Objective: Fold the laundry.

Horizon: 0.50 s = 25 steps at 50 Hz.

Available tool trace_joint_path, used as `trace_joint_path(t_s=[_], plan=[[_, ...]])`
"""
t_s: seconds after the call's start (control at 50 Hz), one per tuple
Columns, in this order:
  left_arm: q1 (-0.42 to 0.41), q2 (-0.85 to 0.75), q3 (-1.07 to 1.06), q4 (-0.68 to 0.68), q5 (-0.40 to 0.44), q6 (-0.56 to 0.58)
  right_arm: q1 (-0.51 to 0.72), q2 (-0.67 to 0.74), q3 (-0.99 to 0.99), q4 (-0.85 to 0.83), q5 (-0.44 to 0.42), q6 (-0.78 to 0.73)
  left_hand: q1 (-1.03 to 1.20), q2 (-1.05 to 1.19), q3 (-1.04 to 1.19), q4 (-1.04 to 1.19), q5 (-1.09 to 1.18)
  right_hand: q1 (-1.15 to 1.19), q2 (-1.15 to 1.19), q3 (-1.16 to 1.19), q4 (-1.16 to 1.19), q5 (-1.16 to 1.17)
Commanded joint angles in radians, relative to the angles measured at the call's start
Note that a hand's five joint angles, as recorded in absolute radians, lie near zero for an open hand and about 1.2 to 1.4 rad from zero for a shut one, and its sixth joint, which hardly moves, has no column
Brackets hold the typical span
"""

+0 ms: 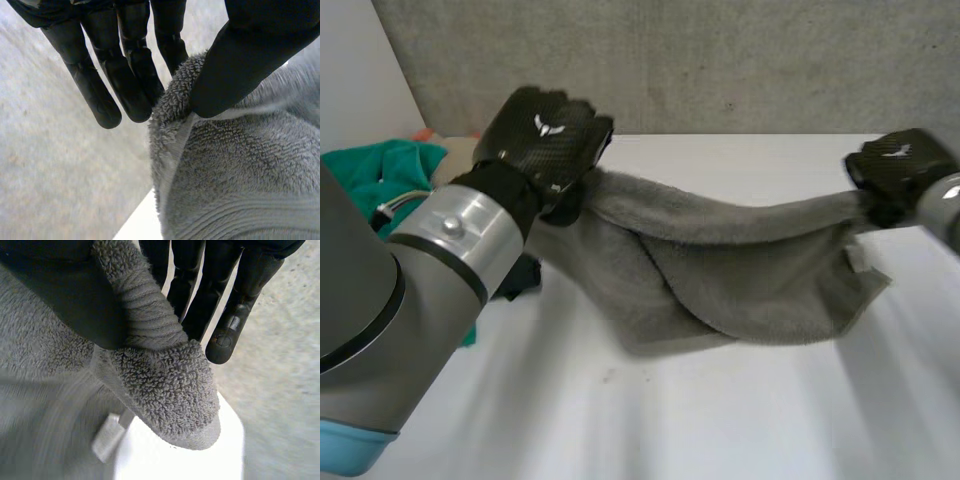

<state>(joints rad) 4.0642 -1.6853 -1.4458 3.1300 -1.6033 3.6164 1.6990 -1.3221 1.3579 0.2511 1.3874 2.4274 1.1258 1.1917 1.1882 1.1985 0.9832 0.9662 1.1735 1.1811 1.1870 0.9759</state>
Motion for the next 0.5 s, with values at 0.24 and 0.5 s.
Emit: trace_joint_path(t_s=[0.24,0.5], plan=[[0.071,-0.442,0.235,0.036,0.011,0.073,-0.022,0.136,-0.115,0.146,0.018,-0.151,0.271,0.205,0.208,0.198,0.239,0.430,0.223,0.215,0.209,0.246],[0.117,-0.403,0.579,0.601,0.003,0.280,0.016,0.130,-0.387,-0.601,0.147,-0.027,0.271,0.205,0.208,0.198,0.239,0.430,0.223,0.215,0.209,0.246]])
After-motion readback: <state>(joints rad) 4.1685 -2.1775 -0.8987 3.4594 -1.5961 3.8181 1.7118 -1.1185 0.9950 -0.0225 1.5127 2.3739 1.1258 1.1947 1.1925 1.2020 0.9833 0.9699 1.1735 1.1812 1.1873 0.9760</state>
